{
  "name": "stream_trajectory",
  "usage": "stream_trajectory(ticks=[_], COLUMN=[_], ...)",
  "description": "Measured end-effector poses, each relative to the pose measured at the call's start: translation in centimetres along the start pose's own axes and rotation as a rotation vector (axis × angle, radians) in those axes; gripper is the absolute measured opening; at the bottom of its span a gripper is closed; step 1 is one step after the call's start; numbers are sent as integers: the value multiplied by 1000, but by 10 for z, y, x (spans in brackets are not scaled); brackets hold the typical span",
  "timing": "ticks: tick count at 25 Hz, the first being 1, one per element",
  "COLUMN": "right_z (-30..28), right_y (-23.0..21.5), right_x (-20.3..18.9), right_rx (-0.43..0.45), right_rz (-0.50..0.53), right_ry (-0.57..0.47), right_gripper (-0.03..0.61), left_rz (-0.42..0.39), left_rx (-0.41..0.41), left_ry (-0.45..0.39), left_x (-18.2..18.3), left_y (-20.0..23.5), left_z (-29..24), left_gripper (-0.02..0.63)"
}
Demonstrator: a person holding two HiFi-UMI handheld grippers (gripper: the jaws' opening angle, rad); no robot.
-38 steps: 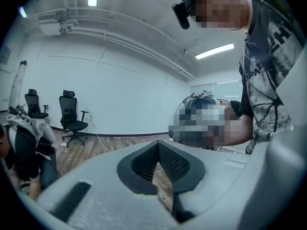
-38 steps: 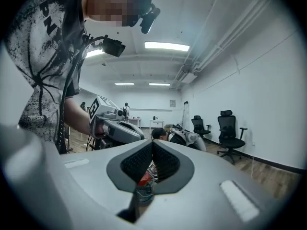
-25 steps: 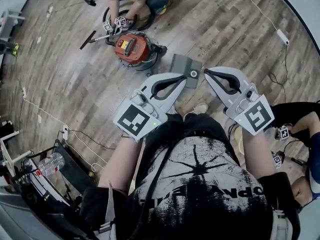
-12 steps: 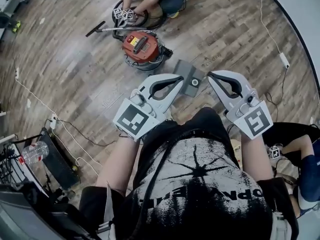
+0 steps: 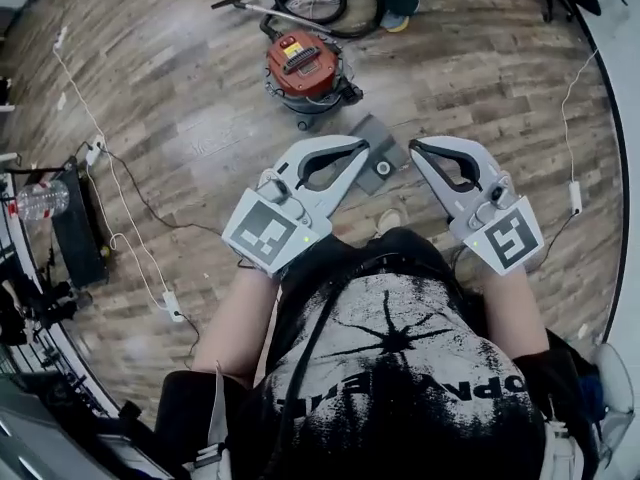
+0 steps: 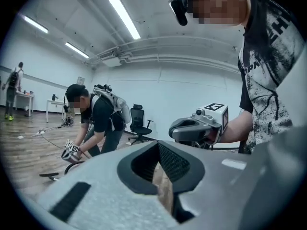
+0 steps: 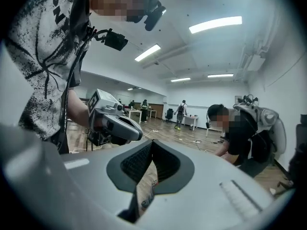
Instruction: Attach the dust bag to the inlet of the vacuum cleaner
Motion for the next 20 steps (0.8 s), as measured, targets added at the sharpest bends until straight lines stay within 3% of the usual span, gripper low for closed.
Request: stream_trajectory(ticks=[3, 8, 14, 20], right_z=[21, 28, 22, -10], right_y=[-3, -8, -3, -24], right_x=[-9, -18, -28, -69], right_rx=[52, 100, 49, -27], right_rz=[-10, -11, -6, -2], right_ry=[-16, -17, 9, 107], right_gripper=[8, 8, 9, 70], left_rz=[3, -15, -50, -49], left_rx=[64, 103, 46, -11], left_ry=[13, 49, 73, 127], left_x=[-8, -11, -16, -35], left_y=[-20, -26, -29, 11], left_z=[-10, -22, -13, -1], left_gripper=[5, 5, 5, 5])
Point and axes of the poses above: the fingertips, and each gripper's own axes: z backward along the fingers, y to its left, x out of its top, the point moved 2 cm from there along z, backward along the fingers, and after that the axes turned 5 degrees about -x, right-handed, at the moved point
